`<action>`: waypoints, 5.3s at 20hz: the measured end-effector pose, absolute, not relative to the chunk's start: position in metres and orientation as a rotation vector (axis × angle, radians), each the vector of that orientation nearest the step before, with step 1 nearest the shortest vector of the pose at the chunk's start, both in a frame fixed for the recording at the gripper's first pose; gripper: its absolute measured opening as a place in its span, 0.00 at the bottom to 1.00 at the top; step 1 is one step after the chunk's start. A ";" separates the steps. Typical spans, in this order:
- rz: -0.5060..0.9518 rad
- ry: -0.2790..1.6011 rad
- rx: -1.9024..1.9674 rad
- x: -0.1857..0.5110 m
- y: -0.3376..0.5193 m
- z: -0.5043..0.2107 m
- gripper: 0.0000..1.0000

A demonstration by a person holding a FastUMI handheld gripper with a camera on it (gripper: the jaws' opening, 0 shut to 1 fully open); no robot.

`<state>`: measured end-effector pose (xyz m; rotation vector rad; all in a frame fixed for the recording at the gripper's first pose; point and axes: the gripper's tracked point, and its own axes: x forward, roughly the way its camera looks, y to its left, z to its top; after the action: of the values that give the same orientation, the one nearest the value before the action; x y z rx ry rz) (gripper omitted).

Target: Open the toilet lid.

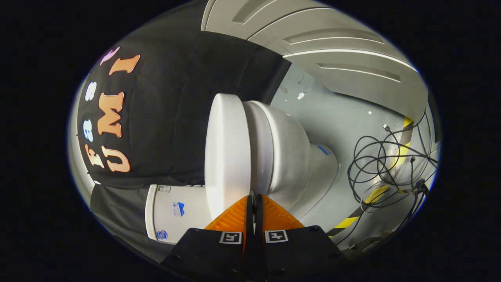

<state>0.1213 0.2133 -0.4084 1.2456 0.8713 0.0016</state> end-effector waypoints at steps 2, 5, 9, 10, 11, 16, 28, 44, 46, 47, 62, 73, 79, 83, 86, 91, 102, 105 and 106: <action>0.001 0.870 1.229 0.121 0.213 -0.408 0.08; 0.003 0.871 1.217 0.121 0.213 -0.408 0.08; -0.003 0.865 1.162 0.124 0.211 -0.408 0.08; -0.002 0.853 1.129 0.126 0.211 -0.405 0.08; 0.001 0.832 1.089 0.130 0.211 -0.401 0.08; 0.040 0.712 0.921 0.149 0.212 -0.361 0.08; 0.149 0.592 0.565 0.168 0.248 -0.268 0.08; 0.147 0.572 0.282 0.169 0.289 -0.220 0.08; 0.137 0.564 0.268 0.169 0.295 -0.214 0.08; 0.135 0.559 0.257 0.169 0.298 -0.211 0.08; 0.163 0.525 0.103 0.168 0.349 -0.168 0.08; 0.197 0.478 0.022 0.167 0.389 -0.146 0.08; 0.228 0.454 0.007 0.167 0.414 -0.136 0.08; 0.235 0.445 -0.007 0.166 0.429 -0.131 0.08; 0.244 0.430 -0.044 0.165 0.444 -0.127 0.08; 0.269 0.414 -0.080 0.164 0.470 -0.120 0.08; 0.316 0.390 -0.122 0.159 0.513 -0.114 0.08; 0.327 0.384 -0.139 0.157 0.524 -0.114 0.08; 0.329 0.380 -0.148 0.156 0.528 -0.114 0.08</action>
<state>0.1565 0.5278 -0.1141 -0.1476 0.3801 0.3291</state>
